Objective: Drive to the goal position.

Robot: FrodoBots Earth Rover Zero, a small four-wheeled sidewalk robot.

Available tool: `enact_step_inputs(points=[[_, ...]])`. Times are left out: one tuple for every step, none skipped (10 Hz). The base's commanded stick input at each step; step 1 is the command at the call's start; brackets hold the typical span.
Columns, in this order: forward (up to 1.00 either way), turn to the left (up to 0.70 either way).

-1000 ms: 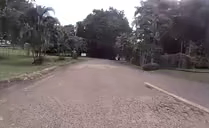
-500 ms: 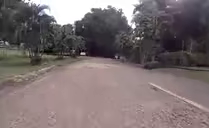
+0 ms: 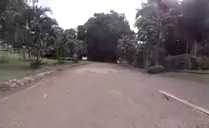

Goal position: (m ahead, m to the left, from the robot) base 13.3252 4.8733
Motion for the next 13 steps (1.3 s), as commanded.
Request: enact_step_inputs(points=[[0.7, 0.0], [0.7, 0.0], [0.7, 0.0], [0.7, 0.0], [0.7, 0.0], [0.7, 0.0], [0.7, 0.0], [0.7, 0.0], [0.7, 0.0], [0.7, 0.0], [0.7, 0.0], [0.7, 0.0], [0.7, 0.0]])
